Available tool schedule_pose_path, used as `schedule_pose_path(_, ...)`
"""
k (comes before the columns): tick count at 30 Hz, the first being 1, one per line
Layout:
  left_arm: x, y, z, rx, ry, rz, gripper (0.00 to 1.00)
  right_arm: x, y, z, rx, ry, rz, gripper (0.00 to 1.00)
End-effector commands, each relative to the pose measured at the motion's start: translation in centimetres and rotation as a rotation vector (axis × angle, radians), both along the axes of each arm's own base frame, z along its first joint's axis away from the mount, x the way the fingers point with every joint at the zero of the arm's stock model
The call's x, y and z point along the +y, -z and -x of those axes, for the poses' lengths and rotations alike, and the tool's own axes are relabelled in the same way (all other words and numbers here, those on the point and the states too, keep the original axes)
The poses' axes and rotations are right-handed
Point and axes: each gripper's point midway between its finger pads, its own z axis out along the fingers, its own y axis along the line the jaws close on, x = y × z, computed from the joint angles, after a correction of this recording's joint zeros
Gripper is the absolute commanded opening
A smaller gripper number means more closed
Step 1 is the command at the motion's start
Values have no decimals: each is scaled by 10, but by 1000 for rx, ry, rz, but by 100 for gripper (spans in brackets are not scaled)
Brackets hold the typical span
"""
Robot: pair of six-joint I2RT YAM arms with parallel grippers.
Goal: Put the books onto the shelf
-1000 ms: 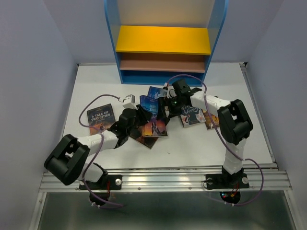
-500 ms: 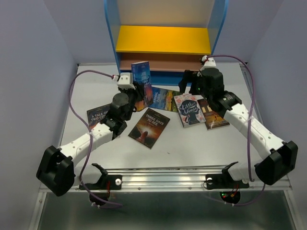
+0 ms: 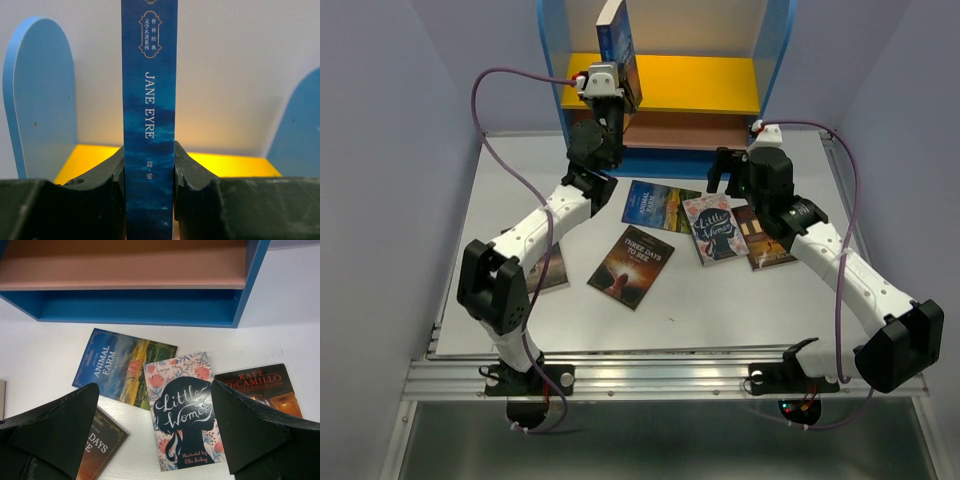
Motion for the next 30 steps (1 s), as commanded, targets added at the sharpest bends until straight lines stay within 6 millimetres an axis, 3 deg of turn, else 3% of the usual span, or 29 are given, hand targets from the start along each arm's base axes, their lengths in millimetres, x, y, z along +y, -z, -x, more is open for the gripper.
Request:
schedule_pose_path(1, 48, -112, 25, -377, -110, 134, 0, -10, -8, -11, -52, 20, 30, 100)
schedule_pose_path(2, 55, -116, 20, -398, -138, 136, 0, -15, -8, -13, -53, 31, 37, 100)
schedule_pose_path(3, 49, -105, 1, -380, -151, 113, 0, -15, -7, -13, -51, 32, 38, 100)
schedule_pose_path(4, 56, -124, 1, -419, -167, 128, 0, -19, -7, -14, -52, 38, 38, 100)
schedule_pose_path(5, 55, -113, -19, -400, -168, 98, 0, -21, -7, -15, -54, 39, 34, 100)
schedule_pose_path(6, 58, -127, -19, -438, -159, 105, 0, -20, -6, -16, -55, 34, 32, 100)
schedule_pose_path(9, 66, -133, -38, -482, -162, 90, 0, -16, 1, -19, -42, 1, 35, 100)
schedule_pose_path(12, 59, -125, -63, -463, -142, 31, 0, -15, 7, -23, -27, -11, 40, 100)
schedule_pose_path(14, 64, -131, -64, -505, -140, 25, 0, -15, 11, -27, -16, -18, 38, 100)
schedule_pose_path(22, 83, -104, -90, -508, -142, -14, 0, -5, 17, -36, 7, -55, 19, 100)
schedule_pose_path(30, 85, -65, -109, -480, -135, 38, 0, -4, 23, -40, 24, -63, 7, 100)
